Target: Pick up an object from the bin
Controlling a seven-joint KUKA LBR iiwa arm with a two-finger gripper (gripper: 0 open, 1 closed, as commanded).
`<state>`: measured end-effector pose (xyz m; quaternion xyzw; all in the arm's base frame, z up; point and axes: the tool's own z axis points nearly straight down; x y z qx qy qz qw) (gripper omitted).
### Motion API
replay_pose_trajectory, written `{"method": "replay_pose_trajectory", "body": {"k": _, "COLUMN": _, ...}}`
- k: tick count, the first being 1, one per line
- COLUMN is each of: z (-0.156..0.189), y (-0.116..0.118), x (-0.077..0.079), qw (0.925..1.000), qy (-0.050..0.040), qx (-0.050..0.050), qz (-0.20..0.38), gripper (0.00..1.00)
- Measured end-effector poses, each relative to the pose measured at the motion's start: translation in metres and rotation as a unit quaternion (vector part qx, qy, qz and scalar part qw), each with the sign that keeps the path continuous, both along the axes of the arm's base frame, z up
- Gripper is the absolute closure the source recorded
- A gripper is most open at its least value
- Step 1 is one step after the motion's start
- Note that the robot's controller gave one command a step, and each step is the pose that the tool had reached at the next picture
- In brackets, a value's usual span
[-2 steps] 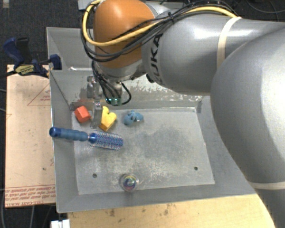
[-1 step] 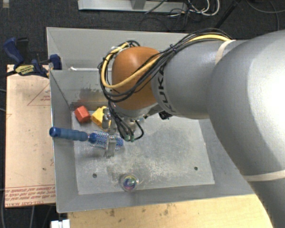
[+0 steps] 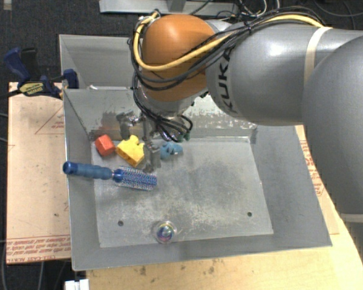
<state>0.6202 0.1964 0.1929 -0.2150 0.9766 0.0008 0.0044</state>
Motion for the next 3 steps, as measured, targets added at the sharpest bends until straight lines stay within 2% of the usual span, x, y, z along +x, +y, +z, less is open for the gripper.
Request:
{"method": "replay_pose_trajectory", "body": {"k": 1, "z": -0.076, "y": -0.013, "x": -0.034, "qw": 0.9999, "qy": 0.0077, "qx": -0.002, "qz": 0.015, "gripper": 0.00}}
{"method": "replay_pose_trajectory", "body": {"k": 2, "z": -0.126, "y": -0.021, "x": -0.002, "qw": 0.9988, "qy": 0.0040, "qx": -0.001, "qz": 0.048, "gripper": 0.00}}
{"method": "replay_pose_trajectory", "body": {"k": 3, "z": -0.122, "y": -0.020, "x": -0.002, "qw": 0.9988, "qy": 0.0029, "qx": 0.000, "qz": 0.048, "gripper": 1.00}}
